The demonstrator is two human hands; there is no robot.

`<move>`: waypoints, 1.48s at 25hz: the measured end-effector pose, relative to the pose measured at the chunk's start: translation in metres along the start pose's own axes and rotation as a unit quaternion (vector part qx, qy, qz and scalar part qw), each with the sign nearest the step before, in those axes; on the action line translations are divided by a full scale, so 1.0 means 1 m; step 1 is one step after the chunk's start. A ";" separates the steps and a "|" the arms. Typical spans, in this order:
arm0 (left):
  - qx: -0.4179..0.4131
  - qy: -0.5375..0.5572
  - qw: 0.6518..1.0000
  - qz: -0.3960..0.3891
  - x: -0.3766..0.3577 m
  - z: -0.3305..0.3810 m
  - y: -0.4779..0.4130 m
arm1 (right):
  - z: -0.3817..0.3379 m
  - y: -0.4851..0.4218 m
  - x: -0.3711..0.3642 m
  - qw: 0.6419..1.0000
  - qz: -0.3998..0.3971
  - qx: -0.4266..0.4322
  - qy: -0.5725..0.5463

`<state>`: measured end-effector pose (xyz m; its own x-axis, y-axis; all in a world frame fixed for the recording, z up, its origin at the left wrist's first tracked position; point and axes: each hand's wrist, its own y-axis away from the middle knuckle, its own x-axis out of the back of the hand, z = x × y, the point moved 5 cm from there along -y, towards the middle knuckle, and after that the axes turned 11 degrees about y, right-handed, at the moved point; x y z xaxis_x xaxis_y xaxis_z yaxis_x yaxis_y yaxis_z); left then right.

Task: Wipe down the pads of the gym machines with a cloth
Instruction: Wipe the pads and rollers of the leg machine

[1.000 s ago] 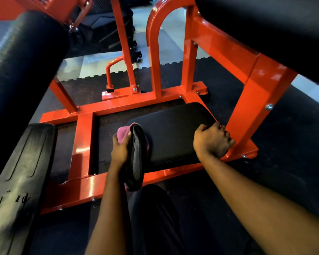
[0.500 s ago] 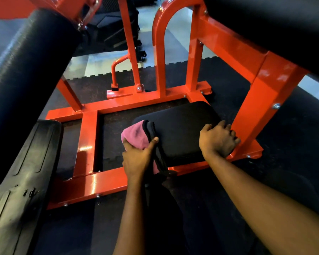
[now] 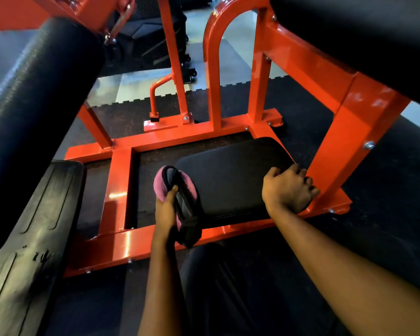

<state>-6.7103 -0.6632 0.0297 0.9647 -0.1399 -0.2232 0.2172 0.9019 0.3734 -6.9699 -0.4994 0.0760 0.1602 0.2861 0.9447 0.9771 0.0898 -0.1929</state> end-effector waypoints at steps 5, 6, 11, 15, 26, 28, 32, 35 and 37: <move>-0.003 -0.105 0.994 0.024 -0.014 0.022 -0.008 | 0.000 0.001 0.001 1.000 -0.006 0.005 0.004; 0.006 -0.123 0.992 0.029 -0.020 0.032 -0.019 | 0.000 0.001 0.001 1.000 -0.009 0.006 0.007; -0.048 -0.336 0.938 -0.072 -0.065 0.066 -0.091 | -0.001 -0.001 -0.003 1.000 -0.023 0.004 0.021; -0.011 -0.464 0.869 -0.171 -0.121 0.077 -0.081 | 0.000 -0.003 -0.007 0.999 -0.029 0.000 0.025; -0.116 -0.545 0.762 -0.329 -0.239 0.069 -0.055 | 0.004 -0.005 -0.008 1.000 0.004 0.016 0.009; -0.040 -0.474 0.816 -0.330 -0.204 0.067 -0.087 | 0.004 -0.004 -0.006 1.000 0.013 0.011 0.006; 0.058 -0.325 0.875 -0.354 -0.157 0.050 -0.110 | 0.004 -0.003 -0.006 1.000 0.015 -0.001 0.008; -0.002 -0.531 0.797 -0.288 -0.183 0.053 -0.118 | 0.003 -0.002 -0.007 1.000 0.018 0.002 0.011; -0.112 -0.642 0.714 -0.256 -0.219 0.055 -0.098 | 0.004 -0.003 -0.008 1.000 0.021 0.003 -0.003</move>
<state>-6.9347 -0.7438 0.0919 0.1398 -0.6045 0.7842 0.7002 0.6204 0.3534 -6.9750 -0.4979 0.0682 0.1996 0.2957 0.9342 0.9688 0.0834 -0.2334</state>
